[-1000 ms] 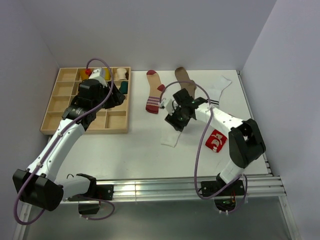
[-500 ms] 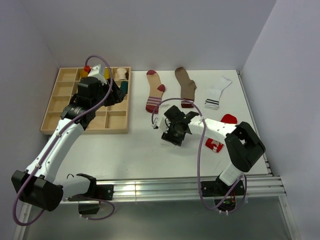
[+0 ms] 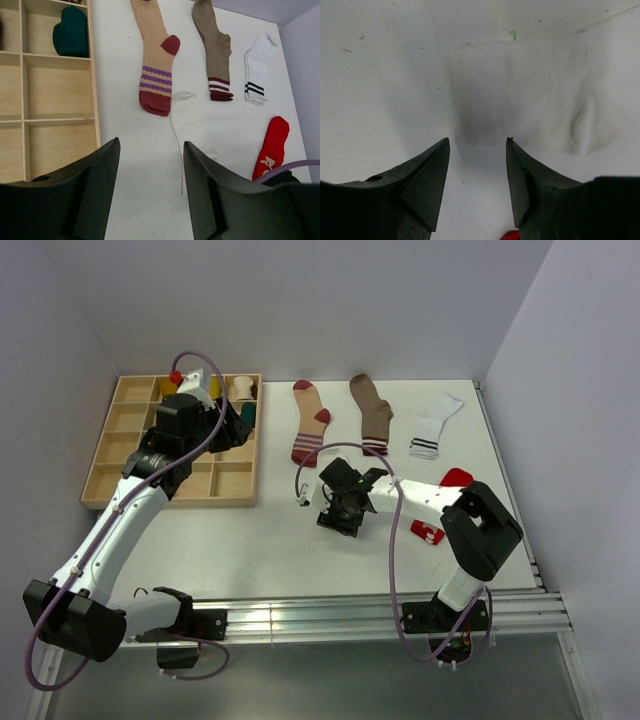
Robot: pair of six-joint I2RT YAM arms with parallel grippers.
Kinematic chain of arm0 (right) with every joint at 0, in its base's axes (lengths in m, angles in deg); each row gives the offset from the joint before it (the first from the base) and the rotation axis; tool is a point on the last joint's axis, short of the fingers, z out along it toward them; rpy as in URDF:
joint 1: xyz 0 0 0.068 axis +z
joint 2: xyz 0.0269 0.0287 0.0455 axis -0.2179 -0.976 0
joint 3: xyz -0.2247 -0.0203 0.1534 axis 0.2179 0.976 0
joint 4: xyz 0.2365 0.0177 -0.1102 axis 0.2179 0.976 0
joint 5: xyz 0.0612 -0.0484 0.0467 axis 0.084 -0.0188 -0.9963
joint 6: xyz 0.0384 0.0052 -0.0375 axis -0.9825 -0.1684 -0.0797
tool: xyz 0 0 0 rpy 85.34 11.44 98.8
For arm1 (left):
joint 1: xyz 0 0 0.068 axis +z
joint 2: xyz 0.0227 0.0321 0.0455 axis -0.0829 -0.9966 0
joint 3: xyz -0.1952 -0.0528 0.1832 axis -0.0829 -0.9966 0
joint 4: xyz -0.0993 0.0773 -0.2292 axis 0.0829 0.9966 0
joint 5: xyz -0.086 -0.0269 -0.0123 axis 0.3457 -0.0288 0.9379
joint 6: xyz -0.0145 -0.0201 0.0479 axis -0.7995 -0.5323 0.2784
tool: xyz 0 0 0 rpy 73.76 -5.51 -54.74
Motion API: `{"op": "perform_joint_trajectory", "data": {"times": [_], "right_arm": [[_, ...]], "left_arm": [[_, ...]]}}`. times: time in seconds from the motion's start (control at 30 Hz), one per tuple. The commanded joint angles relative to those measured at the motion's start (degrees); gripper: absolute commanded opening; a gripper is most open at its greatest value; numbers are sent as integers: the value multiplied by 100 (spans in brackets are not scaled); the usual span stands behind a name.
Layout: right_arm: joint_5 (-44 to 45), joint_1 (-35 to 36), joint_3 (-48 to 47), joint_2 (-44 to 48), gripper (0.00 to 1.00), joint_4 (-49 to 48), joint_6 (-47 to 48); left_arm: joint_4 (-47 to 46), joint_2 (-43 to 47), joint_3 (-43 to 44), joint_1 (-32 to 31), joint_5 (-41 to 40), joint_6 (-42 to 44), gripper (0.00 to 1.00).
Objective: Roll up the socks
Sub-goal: Roll the sock at the center of the board.
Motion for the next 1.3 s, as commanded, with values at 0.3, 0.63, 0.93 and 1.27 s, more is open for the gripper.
{"op": "perform_joint_trajectory", "data": {"times": [0.3,0.63,0.93,1.27], "right_arm": [[15,38,19,-435,52,-254,143],[-353,-173,107,-611,29,-132,318],[-3147,-1543,-1296,-1013,23,2552,1609],[-4106,-2203,-2617,-2710,22,4649,2287]], "left_arm": [[-246,-92,-4,-51,-70,67,58],[-887,-171,-557,-244,-202,-91,56],[-2975,276,-1970,-938,-773,-153,48],[-4630,-47,-3107,-2167,-519,988,43]]}}
